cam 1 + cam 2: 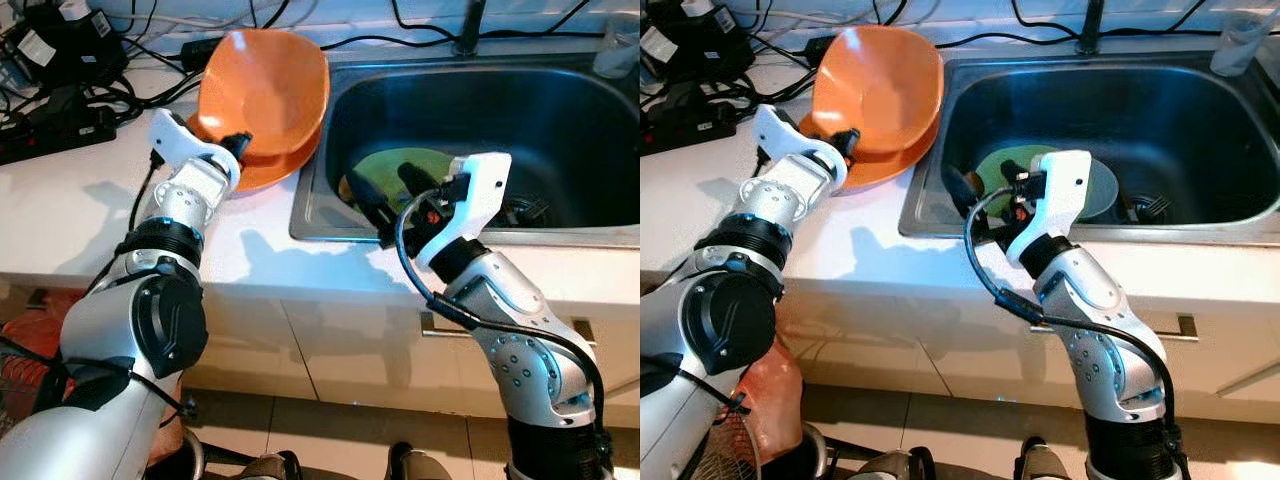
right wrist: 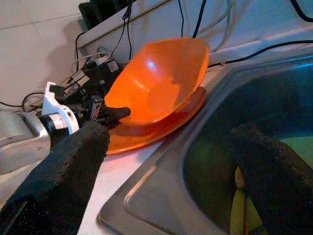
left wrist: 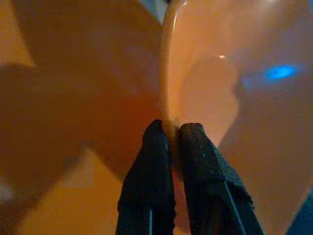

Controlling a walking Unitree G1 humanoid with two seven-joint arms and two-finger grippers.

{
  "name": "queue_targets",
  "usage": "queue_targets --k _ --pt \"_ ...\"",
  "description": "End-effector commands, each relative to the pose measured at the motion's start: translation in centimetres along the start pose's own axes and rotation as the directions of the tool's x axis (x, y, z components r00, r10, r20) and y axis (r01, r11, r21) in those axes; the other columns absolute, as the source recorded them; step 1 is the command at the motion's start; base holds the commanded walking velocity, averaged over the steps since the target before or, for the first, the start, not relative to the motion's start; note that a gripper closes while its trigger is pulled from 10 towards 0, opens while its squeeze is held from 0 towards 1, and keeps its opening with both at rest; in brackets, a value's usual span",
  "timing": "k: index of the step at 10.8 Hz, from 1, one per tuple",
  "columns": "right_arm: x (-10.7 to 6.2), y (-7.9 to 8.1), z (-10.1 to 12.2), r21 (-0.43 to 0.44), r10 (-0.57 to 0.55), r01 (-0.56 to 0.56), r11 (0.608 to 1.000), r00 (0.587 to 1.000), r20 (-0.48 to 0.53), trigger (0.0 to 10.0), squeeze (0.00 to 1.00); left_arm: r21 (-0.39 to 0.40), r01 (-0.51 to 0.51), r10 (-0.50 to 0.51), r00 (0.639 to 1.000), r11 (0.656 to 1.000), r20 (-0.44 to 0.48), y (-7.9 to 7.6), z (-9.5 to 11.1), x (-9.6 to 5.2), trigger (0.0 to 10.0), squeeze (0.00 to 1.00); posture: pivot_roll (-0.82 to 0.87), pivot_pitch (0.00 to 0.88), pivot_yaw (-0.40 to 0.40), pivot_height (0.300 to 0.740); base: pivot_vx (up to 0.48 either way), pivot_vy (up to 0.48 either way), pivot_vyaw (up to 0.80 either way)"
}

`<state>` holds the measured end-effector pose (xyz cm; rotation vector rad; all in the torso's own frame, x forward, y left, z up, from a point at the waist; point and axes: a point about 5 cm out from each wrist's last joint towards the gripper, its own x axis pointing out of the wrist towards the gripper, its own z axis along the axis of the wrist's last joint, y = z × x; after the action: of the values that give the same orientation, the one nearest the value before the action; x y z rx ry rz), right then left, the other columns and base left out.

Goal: Kitchen organization

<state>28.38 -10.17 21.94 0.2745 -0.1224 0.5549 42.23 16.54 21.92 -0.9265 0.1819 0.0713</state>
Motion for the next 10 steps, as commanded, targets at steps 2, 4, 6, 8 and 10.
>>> queue_targets --k 2,4,6,8,10 --pt "0.0 0.7 0.3 -0.002 0.036 -0.036 0.999 0.999 0.006 10.0 0.00 0.013 -0.058 0.059 0.998 0.998 -0.020 1.3 -0.4 0.0 0.0 0.00 -0.16 0.130 0.131 0.740 0.000 0.000 0.00" --pt "0.2 0.6 0.4 -0.002 0.028 -0.028 1.000 0.999 0.016 10.0 0.00 0.005 -0.044 0.044 0.999 0.999 0.004 1.1 0.1 0.0 0.0 0.00 -0.16 0.126 0.132 0.740 0.000 0.000 0.00" --pt "0.3 0.5 0.3 -0.003 0.024 -0.024 1.000 0.999 0.020 10.0 0.00 0.004 -0.012 0.011 0.998 1.000 0.061 0.7 1.2 -0.1 0.0 0.00 -0.15 0.122 0.132 0.740 0.000 0.000 0.00" --pt "0.6 0.4 0.3 0.002 0.014 -0.014 1.000 0.999 0.030 10.0 0.00 0.019 0.092 -0.094 0.989 0.996 0.116 0.0 2.0 -0.2 0.0 0.00 -0.13 0.115 0.128 0.740 0.000 0.000 0.00" --pt "0.9 0.2 0.2 0.008 0.002 -0.002 1.000 0.999 0.038 10.0 0.00 0.035 0.171 -0.174 0.979 0.985 0.108 -0.1 1.5 -0.4 0.0 0.00 -0.11 0.114 0.121 0.740 0.000 0.000 0.00"
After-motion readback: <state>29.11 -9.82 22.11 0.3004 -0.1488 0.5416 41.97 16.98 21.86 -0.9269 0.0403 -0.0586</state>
